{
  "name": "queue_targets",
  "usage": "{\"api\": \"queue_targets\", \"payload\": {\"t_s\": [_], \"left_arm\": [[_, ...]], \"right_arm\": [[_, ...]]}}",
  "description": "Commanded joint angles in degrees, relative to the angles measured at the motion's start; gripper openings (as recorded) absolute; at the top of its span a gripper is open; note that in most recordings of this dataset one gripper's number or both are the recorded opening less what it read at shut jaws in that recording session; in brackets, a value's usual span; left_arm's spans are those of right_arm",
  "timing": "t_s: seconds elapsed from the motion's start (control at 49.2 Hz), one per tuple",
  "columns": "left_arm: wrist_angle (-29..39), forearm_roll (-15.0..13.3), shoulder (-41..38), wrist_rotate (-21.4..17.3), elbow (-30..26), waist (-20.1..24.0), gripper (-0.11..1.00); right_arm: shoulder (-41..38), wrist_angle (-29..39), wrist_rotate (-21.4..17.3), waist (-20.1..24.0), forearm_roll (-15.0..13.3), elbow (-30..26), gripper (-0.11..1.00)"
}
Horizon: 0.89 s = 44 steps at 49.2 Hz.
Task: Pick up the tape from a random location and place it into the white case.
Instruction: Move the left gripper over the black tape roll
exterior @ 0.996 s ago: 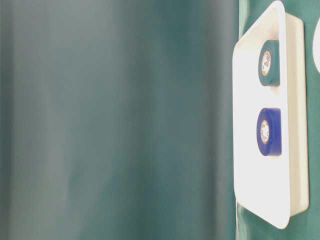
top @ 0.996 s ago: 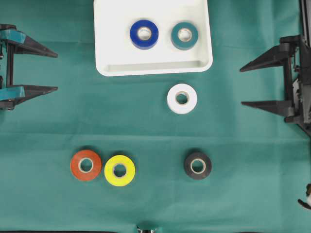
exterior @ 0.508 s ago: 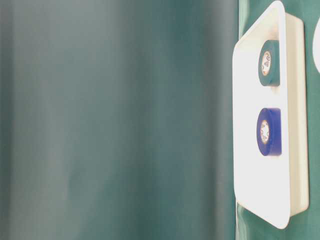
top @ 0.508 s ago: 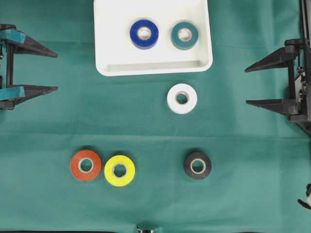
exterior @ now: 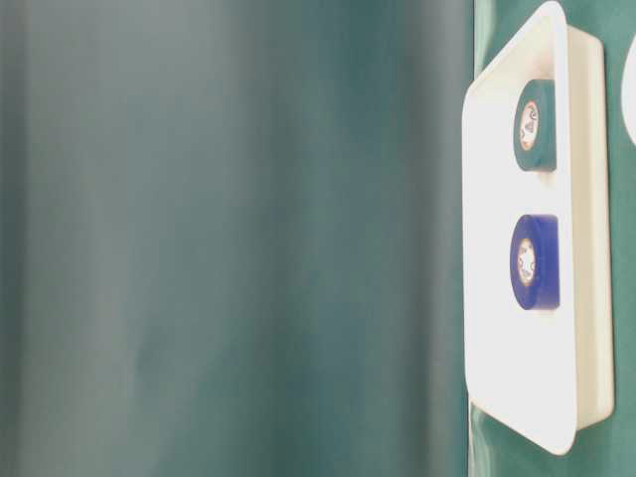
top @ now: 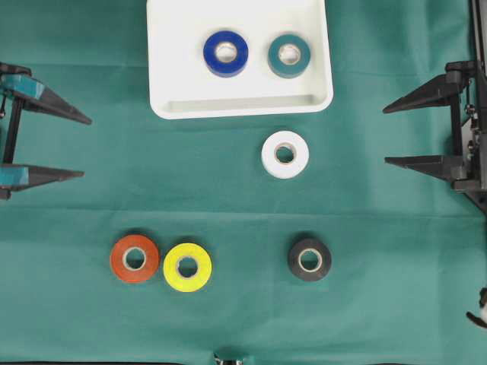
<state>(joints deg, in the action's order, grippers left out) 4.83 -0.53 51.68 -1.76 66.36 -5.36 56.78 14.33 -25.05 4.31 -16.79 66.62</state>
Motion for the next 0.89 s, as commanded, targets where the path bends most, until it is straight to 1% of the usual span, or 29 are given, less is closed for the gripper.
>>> {"api": "queue_targets", "payload": {"t_s": [0.0, 0.224, 0.447, 0.589, 0.691, 0.874], "left_arm": [[-0.62, -0.18, -0.26, 0.35, -0.7, -1.05, 0.98], [-0.97, -0.09, -0.35, 0.97, -0.7, -1.23, 0.98], [-5.36, -0.18, -3.78, 1.05, -0.97, -1.23, 0.98], [-9.49, -0.09, -8.96, 1.14, -2.55, -1.23, 0.98], [-12.39, -0.18, -13.62, 1.05, -4.83, -1.32, 0.98], [-13.89, -0.18, -24.79, 1.05, -12.3, -1.32, 0.98]], "right_arm": [[-0.62, -0.62, -0.09, -0.18, 0.18, -0.7, 0.87], [-0.7, -0.62, -0.09, -0.18, 0.09, -0.7, 0.87], [-0.7, -0.62, -0.09, -0.09, 0.09, -0.88, 0.87], [-0.79, -0.62, -0.09, -0.09, 0.09, -0.97, 0.87], [-0.88, -0.62, -0.09, -0.18, 0.0, -0.97, 0.87], [-1.32, -0.62, 0.0, -0.18, -0.18, -0.97, 0.87]]}}
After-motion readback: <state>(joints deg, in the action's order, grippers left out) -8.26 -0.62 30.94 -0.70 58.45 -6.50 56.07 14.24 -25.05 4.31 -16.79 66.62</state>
